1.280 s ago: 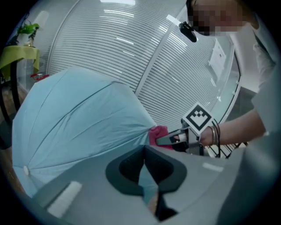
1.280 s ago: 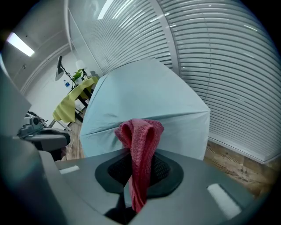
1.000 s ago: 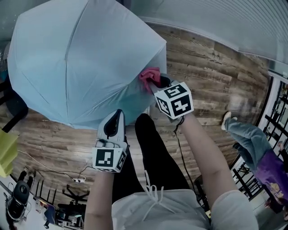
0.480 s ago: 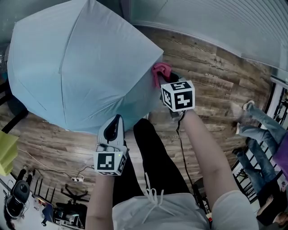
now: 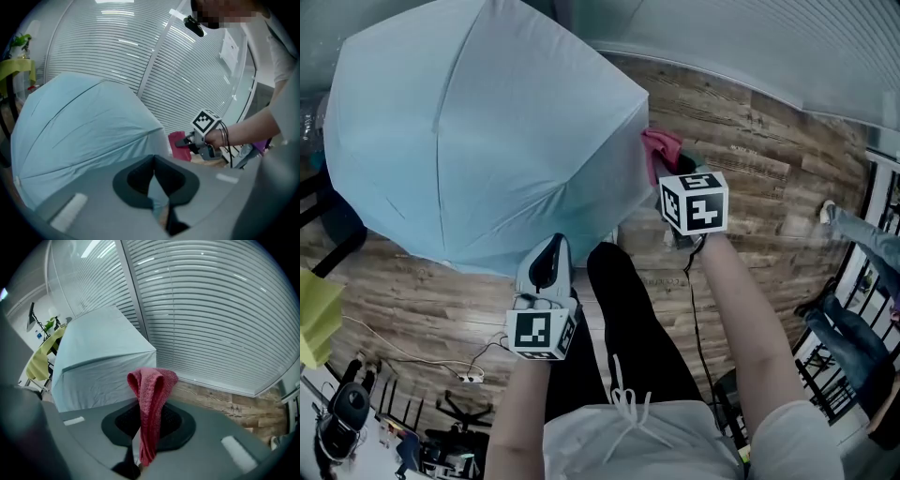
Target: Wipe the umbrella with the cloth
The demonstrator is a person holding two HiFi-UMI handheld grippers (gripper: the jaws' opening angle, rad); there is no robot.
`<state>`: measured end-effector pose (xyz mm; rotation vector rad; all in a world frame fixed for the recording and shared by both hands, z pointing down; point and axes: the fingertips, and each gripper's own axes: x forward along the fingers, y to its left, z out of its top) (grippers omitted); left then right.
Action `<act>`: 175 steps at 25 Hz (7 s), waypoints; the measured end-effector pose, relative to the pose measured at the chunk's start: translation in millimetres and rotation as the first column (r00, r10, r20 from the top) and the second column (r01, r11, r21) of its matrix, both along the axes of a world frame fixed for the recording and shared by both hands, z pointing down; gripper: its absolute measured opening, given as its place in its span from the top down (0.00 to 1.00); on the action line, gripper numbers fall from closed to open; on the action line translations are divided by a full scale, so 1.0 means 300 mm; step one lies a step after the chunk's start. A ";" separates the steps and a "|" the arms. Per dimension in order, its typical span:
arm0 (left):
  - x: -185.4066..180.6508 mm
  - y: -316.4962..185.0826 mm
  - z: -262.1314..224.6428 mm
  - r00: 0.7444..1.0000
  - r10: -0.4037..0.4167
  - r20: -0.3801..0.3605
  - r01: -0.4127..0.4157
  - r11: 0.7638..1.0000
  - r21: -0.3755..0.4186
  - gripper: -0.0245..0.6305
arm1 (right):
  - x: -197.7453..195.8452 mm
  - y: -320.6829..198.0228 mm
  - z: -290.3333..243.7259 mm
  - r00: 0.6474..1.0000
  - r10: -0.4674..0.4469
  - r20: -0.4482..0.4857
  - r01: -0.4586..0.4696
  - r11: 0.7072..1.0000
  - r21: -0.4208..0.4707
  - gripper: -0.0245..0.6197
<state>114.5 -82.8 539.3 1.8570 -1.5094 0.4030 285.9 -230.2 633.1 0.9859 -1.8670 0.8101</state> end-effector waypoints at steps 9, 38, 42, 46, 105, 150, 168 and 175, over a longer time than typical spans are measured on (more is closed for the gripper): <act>-0.110 0.246 -0.065 0.995 0.095 -0.009 -0.095 0.995 0.041 0.95 | -0.198 0.387 -0.149 0.998 0.001 0.061 -0.002 1.000 0.018 0.87; -1.001 0.784 0.065 0.996 -0.089 0.024 0.089 0.996 -0.026 0.95 | -1.385 1.012 -0.013 0.950 -0.171 0.263 0.187 0.982 -0.037 0.87; -0.957 0.773 0.050 0.997 -0.079 0.010 0.079 0.997 -0.021 0.95 | -1.306 0.990 0.018 0.957 -0.118 0.265 0.143 0.987 -0.077 0.87; -0.908 0.754 0.046 0.998 -0.067 0.007 0.067 0.998 -0.019 0.95 | -1.235 0.974 0.033 0.958 -0.129 0.258 0.152 0.986 -0.072 0.87; 0.188 0.068 0.290 0.999 0.042 0.033 -0.038 0.995 -0.095 0.95 | -0.020 0.316 0.387 0.990 -0.056 0.130 0.066 0.995 -0.075 0.87; -0.423 0.277 -0.528 0.983 0.181 0.006 -0.180 0.967 0.178 0.95 | -0.596 0.764 -0.584 0.978 0.134 0.157 -0.157 0.977 0.145 0.87; -0.874 0.489 -1.697 0.988 0.116 0.102 -0.155 0.767 0.623 0.95 | -1.025 0.956 -1.785 0.963 0.020 0.268 -0.179 0.790 0.586 0.88; -0.898 0.578 -1.942 0.986 0.108 0.125 -0.165 0.697 0.698 0.95 | -1.042 1.044 -2.027 0.942 -0.035 0.334 -0.203 0.734 0.648 0.88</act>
